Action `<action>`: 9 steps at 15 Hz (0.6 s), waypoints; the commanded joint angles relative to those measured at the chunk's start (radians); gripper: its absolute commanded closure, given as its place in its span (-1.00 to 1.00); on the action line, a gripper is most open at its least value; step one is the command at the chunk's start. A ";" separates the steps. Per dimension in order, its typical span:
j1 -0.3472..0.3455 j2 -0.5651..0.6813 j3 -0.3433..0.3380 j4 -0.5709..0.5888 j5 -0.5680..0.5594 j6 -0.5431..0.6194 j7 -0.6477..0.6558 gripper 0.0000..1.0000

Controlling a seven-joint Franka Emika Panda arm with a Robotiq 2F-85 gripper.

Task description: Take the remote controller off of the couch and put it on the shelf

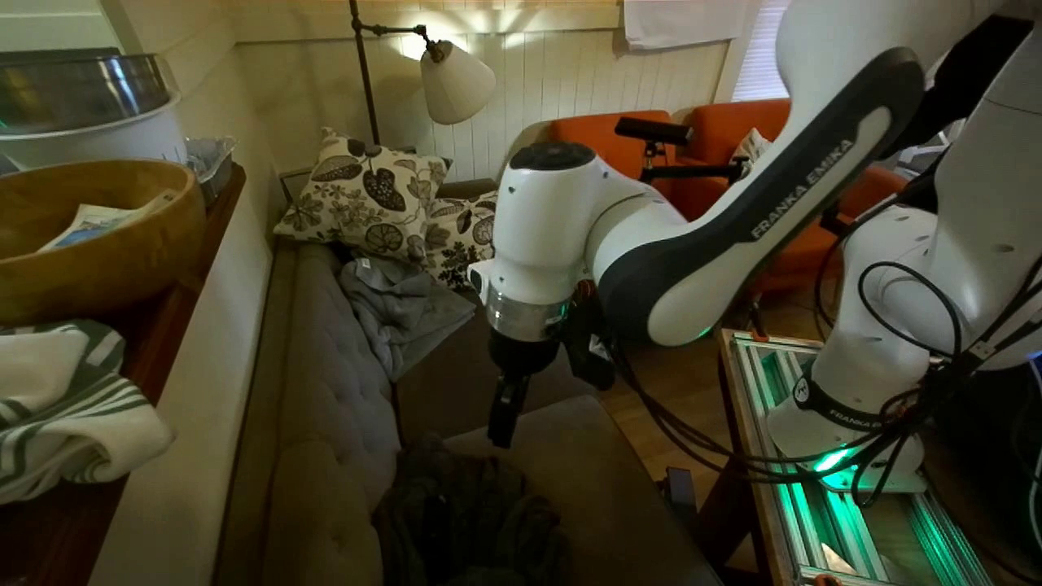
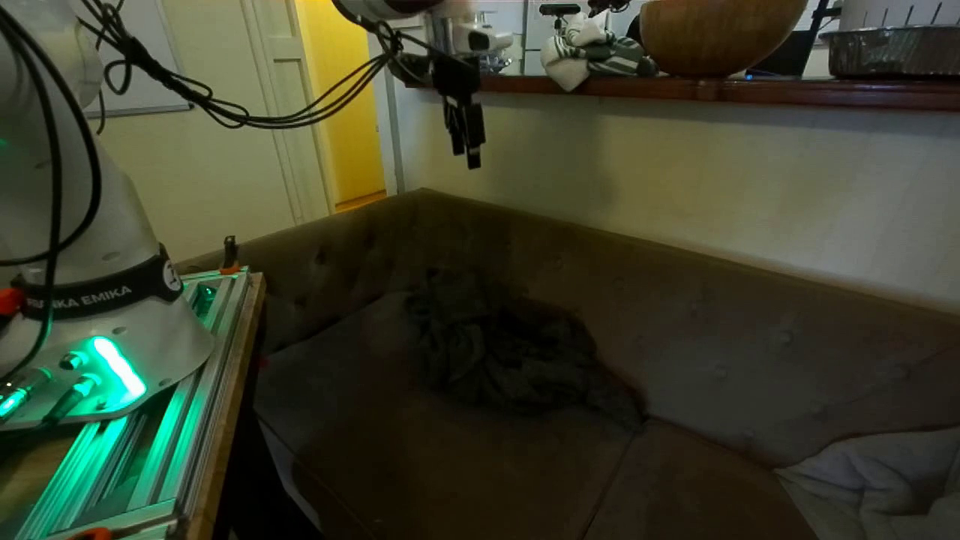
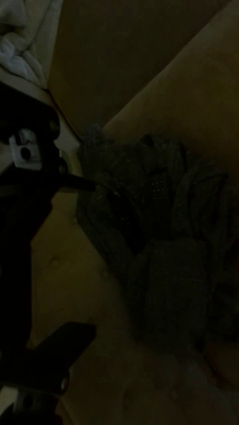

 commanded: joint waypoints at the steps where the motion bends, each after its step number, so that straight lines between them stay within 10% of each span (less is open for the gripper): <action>1: 0.002 0.154 -0.049 0.064 0.050 -0.022 -0.038 -1.00; 9: 0.134 0.483 -0.266 0.191 -0.068 0.247 0.360 -1.00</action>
